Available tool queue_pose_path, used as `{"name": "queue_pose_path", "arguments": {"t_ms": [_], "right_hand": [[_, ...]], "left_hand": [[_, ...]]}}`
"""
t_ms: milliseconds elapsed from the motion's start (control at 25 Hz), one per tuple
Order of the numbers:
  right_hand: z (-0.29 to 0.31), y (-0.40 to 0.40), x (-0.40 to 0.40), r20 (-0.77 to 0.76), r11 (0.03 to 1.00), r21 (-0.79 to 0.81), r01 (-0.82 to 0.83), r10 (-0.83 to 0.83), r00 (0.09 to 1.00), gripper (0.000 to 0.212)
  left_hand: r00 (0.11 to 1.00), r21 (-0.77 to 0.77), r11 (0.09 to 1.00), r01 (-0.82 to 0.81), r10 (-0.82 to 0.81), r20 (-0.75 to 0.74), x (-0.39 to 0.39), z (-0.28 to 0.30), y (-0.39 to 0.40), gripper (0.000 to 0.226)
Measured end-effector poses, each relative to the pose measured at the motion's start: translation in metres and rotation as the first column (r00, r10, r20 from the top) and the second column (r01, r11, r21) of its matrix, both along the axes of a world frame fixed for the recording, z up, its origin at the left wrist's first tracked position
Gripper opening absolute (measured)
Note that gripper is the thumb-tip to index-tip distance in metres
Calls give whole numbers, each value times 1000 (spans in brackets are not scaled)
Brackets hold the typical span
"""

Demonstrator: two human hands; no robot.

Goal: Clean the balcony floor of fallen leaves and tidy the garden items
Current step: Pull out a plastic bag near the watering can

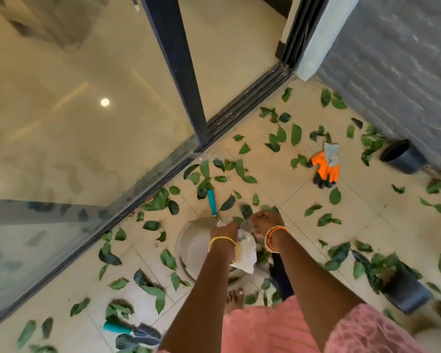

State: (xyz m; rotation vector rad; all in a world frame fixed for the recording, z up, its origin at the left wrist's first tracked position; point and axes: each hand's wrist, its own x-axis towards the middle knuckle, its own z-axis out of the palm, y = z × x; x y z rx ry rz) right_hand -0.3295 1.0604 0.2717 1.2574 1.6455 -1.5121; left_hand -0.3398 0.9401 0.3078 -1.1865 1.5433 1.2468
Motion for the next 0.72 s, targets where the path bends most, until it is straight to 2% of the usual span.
{"name": "queue_pose_path", "arguments": {"t_ms": [80, 160, 240, 320, 440, 520, 600, 720], "right_hand": [[-37, 1, -41, 16, 976, 113, -184, 183, 983, 17], [-79, 7, -78, 16, 883, 249, -397, 406, 914, 11], [-127, 11, -116, -23, 781, 322, -535, 571, 821, 16], [-169, 12, -148, -68, 664, 365, -653, 718, 693, 24], [-233, 3, -195, -68, 395, 478, -785, 907, 415, 40], [-263, -12, -226, -69, 314, 519, -795, 942, 328, 44], [-287, -29, -253, -71, 349, 521, -779, 927, 368, 37], [-314, -58, -280, -100, 492, 481, -726, 853, 512, 21]], "left_hand": [[998, -32, 997, -65, 66, 2, -25, -29, 1, 46], [991, -90, 987, -131, 131, -6, -50, -66, 0, 44], [985, -151, 974, -169, 169, -12, -77, -109, -5, 40], [978, -203, 957, -208, 204, -40, -99, -148, -16, 41], [963, -249, 932, -262, 238, -123, -121, -206, -35, 46], [950, -238, 923, -303, 271, -156, -131, -233, -45, 43], [925, -210, 904, -373, 345, -160, -136, -252, -51, 41], [893, -213, 868, -448, 420, -164, -133, -274, -55, 29]]}}
